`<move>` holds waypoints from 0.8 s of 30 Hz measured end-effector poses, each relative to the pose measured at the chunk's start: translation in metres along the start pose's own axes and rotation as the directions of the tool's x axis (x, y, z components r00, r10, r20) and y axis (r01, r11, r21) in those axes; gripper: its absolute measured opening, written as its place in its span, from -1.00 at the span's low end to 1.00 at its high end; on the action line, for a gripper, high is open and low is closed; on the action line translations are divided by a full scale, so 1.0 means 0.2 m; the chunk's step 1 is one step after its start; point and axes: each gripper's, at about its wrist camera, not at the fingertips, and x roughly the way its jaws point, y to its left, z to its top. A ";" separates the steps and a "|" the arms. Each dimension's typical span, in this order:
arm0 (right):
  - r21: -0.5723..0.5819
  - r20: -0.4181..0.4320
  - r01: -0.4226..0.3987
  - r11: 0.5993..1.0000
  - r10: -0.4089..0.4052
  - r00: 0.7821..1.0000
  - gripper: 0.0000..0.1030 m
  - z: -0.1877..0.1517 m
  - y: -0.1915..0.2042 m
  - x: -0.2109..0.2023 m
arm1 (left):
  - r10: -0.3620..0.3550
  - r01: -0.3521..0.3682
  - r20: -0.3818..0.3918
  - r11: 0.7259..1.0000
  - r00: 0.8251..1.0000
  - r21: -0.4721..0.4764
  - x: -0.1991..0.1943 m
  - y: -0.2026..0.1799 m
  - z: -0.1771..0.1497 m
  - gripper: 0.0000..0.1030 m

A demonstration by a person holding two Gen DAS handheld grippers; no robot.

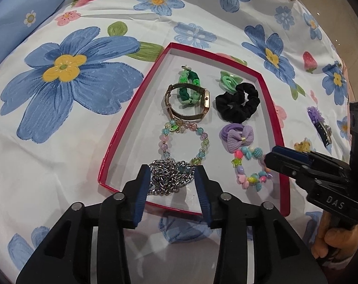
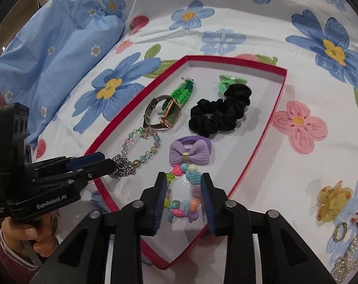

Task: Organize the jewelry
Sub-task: 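Carry the silver chain and beaded keychain into the box lid and release both, then move both open tools back toward the remaining jewelry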

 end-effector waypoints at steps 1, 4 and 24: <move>0.009 0.010 -0.005 1.000 0.005 1.000 -0.36 0.00 -0.01 -0.02 | -0.002 0.002 0.004 1.000 1.000 -0.002 -0.01 0.00 0.00 -0.22; 0.038 0.052 -0.018 0.999 0.016 0.999 -0.35 -0.02 -0.03 -0.11 | -0.004 0.004 0.021 1.000 1.000 -0.001 -0.05 -0.02 0.00 -0.08; 0.263 0.153 0.074 0.962 -0.117 0.981 -0.23 -0.43 -0.49 -0.60 | -0.097 0.093 0.025 0.987 0.995 0.127 -0.17 -0.45 -0.09 0.18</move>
